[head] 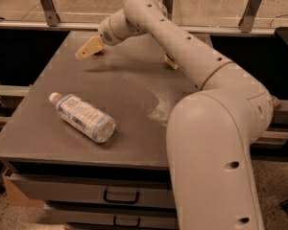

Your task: Pick orange

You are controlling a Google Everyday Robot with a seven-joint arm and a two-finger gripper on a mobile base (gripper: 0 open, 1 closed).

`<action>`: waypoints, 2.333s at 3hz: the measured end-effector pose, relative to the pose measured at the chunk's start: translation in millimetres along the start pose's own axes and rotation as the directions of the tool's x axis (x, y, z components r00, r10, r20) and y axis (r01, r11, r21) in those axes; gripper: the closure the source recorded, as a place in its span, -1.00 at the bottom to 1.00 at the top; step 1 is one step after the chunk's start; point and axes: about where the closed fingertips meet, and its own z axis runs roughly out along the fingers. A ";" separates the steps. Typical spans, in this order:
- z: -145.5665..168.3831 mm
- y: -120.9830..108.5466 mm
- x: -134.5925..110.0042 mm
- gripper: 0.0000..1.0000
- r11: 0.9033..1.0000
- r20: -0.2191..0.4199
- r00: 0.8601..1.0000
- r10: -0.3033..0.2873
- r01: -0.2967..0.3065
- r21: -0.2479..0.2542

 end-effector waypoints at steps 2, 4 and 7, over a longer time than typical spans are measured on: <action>5.6 -12.3 22.6 -0.16 0.998 0.018 0.999 0.050 -0.051 0.023; 0.2 -6.9 13.8 0.77 0.998 0.092 0.994 0.055 -0.056 0.018; -99.0 22.2 -16.7 1.00 0.995 0.268 0.963 -0.001 0.027 -0.095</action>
Offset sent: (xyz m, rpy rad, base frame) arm 0.0126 -0.0285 -0.0242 0.0576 0.0135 -0.0688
